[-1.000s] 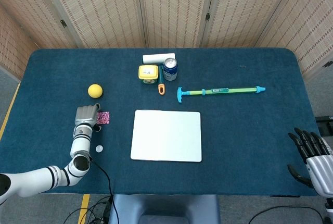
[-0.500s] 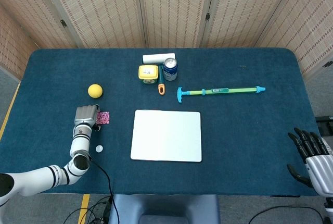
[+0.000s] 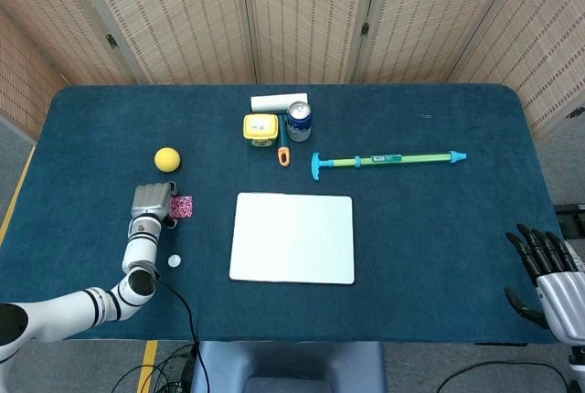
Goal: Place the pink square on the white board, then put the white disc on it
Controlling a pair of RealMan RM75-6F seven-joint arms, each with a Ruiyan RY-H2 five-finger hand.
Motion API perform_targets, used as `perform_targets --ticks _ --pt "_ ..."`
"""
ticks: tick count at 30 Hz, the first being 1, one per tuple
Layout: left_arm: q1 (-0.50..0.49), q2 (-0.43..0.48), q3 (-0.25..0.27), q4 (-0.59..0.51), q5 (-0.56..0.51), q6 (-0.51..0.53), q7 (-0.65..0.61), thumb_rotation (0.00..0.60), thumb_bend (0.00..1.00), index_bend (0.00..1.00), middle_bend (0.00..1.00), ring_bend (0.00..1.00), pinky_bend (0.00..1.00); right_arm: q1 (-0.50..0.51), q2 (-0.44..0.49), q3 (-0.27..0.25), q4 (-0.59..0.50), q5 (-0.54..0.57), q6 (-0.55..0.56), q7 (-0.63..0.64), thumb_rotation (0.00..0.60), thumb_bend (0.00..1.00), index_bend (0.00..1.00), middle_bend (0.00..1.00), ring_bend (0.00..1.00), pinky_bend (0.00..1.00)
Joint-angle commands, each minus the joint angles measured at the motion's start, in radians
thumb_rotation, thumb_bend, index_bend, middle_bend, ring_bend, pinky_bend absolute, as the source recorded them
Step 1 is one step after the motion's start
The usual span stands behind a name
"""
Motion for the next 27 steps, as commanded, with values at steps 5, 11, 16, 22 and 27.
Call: perform_targets --ticks 5,11,16,22,27 --pt "0.001 -0.018 0.005 0.035 0.027 0.004 -0.024 0.600 0.28 0.41 1.00 1.00 1.00 0.000 -0.001 0.000 0.000 0.000 0.001 -0.003 0.600 0.24 0.00 0.00 0.00 0.00" --pt "0.009 -0.021 0.015 0.046 0.044 -0.002 -0.035 0.600 0.28 0.42 1.00 1.00 1.00 -0.003 -0.002 0.000 -0.001 -0.003 0.006 -0.008 0.600 0.24 0.00 0.00 0.00 0.00" --pt "0.013 -0.011 0.017 0.027 0.058 0.008 -0.040 0.600 0.28 0.42 1.00 1.00 1.00 -0.004 -0.003 -0.001 -0.001 -0.006 0.008 -0.010 0.600 0.24 0.00 0.00 0.00 0.00" --pt "0.018 0.009 0.017 -0.021 0.074 0.040 -0.043 0.600 0.28 0.43 1.00 1.00 1.00 -0.006 -0.003 -0.004 -0.001 -0.015 0.014 -0.009 0.600 0.24 0.00 0.00 0.00 0.00" --pt "0.014 0.034 0.011 -0.087 0.078 0.081 -0.032 0.600 0.28 0.43 1.00 1.00 1.00 -0.008 -0.001 -0.007 0.001 -0.023 0.021 -0.003 0.600 0.24 0.00 0.00 0.00 0.00"
